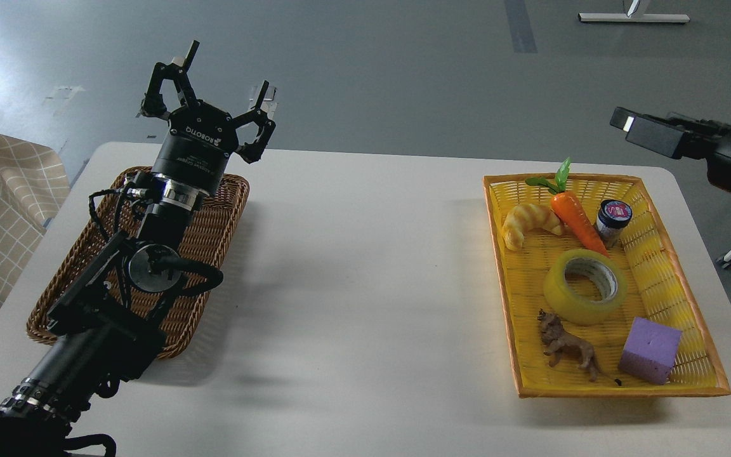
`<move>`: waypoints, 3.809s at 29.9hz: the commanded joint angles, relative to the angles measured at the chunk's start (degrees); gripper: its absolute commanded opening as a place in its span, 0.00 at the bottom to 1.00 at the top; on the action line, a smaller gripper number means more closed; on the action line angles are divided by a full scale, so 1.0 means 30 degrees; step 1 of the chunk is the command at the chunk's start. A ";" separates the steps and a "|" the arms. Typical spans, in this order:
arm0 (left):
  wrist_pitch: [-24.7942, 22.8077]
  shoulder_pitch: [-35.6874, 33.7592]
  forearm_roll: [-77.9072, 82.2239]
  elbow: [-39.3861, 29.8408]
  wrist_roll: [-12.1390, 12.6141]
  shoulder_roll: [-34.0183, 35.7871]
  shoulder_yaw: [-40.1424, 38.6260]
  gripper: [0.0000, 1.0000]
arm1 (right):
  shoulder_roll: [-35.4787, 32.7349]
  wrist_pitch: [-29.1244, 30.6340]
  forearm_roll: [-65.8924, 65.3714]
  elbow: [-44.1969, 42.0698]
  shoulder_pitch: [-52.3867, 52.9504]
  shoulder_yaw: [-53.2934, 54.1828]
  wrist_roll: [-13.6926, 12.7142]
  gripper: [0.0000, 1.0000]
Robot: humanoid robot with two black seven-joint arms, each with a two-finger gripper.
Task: Place and transfer tape with both arms
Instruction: 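Lower the right gripper into the yellow tape roll's hole, then lift the yellow tape roll with the right gripper out of the tray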
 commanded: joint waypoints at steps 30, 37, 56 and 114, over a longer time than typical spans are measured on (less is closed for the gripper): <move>0.0000 0.0030 -0.0199 -0.0054 -0.0002 -0.0087 -0.0058 0.98 | 0.0277 0.0008 -0.7037 -0.2769 -0.1916 -0.5079 -0.0007 0.98; 0.0000 0.0030 -0.0228 -0.0054 -0.0002 -0.0087 -0.0058 0.98 | 0.1010 0.0008 -0.7446 -0.3590 -0.1945 -0.5109 -0.0007 0.97; 0.0000 0.0118 -0.0228 -0.0054 -0.0002 -0.0057 -0.0116 0.98 | 0.2445 0.0008 -0.8443 -0.4263 -0.1916 -0.5197 0.0022 0.82; 0.0000 0.0001 -0.0228 0.0005 -0.0002 -0.0057 -0.0087 0.98 | 0.4670 0.0008 -0.8297 -0.1129 0.2976 -0.3380 -0.0007 0.00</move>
